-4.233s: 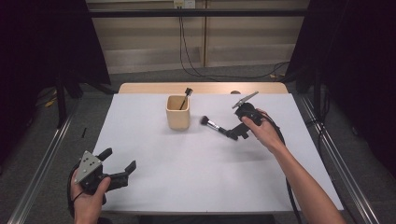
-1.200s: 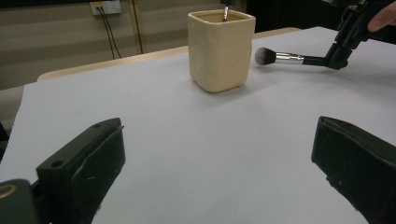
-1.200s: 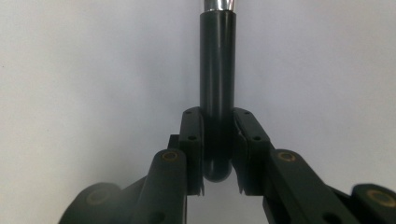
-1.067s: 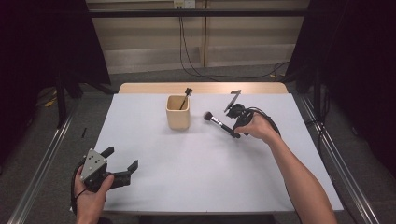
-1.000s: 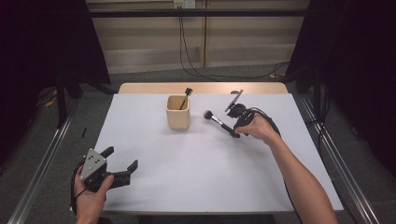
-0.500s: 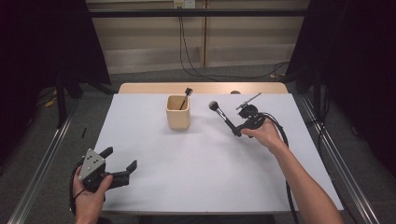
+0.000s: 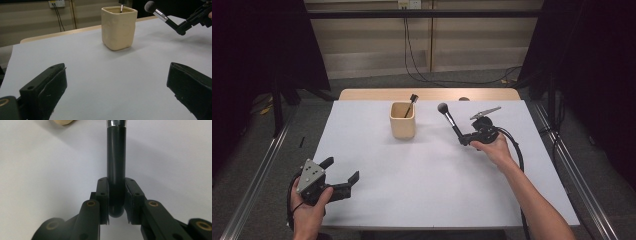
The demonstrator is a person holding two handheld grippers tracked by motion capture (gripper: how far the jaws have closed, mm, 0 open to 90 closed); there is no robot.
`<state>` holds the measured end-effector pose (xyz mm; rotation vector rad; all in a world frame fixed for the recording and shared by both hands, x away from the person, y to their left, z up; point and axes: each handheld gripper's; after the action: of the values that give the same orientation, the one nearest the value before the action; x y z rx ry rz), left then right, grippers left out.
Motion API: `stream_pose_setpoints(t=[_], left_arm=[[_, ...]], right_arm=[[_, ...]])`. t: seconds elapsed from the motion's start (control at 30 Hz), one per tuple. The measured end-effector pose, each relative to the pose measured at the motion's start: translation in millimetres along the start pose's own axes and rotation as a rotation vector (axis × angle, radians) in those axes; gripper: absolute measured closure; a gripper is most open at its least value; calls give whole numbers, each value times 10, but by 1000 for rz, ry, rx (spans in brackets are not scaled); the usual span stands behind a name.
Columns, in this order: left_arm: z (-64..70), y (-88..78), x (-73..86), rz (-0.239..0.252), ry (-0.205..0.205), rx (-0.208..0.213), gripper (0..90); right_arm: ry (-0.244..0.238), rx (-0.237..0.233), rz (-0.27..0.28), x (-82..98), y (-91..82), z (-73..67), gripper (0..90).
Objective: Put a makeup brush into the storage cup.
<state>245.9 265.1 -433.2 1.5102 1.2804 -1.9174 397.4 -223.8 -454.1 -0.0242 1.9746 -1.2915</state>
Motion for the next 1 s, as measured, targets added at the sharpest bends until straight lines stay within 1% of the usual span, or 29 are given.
stream_pose_setpoints(t=[0.07,0.13,0.23,0.27,0.3,0.37,0.43,0.47,0.5,0.57,0.63,0.7,0.77,0.8,0.83,0.93,1.0], left_arm=[[9,3,-4,-3,4,1,28],[15,15,-8,-1,4,7,29],[16,37,-21,-7,13,13,29],[20,43,-23,-6,9,10,28],[21,53,-27,-6,11,13,28],[35,70,-36,-5,11,16,28],[46,86,-49,-6,20,20,29],[56,92,-53,-7,17,21,29],[56,99,-58,-9,28,26,29],[74,114,-69,-9,27,31,28],[94,122,-87,-12,35,35,29],[114,136,-103,-5,42,43,28],[131,162,-124,-5,65,44,28],[139,170,-129,-8,63,44,28],[146,184,-135,-4,59,55,28],[180,210,-160,-7,68,59,28],[195,216,-173,-4,65,57,28]], right_arm=[[7,-7,17,26,5,10,759],[15,-5,40,52,0,12,759],[8,-9,85,88,-26,5,759],[6,-6,101,98,-37,-2,759],[3,-15,116,108,-48,-6,759],[-6,-20,137,128,-69,-20,759],[-8,-31,151,143,-90,-31,759],[-14,-31,166,155,-106,-44,759],[-18,-44,173,163,-118,-54,759],[-30,-46,183,176,-141,-86,759],[-40,-63,182,185,-160,-113,759],[-49,-70,185,196,-172,-133,759],[-56,-75,190,202,-187,-155,759],[-60,-80,194,207,-199,-169,759],[-61,-83,198,210,-208,-178,759],[-69,-97,210,221,-236,-220,759],[-81,-105,215,227,-247,-256,759]])
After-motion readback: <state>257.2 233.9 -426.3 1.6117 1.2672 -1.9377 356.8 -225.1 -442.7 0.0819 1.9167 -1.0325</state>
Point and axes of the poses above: each handheld gripper's, and its own axes: y roughly forward along the jaws, x roughly out of its underside, z roughly to its right, and after that the axes turned 5 degrees about -z, right-handed
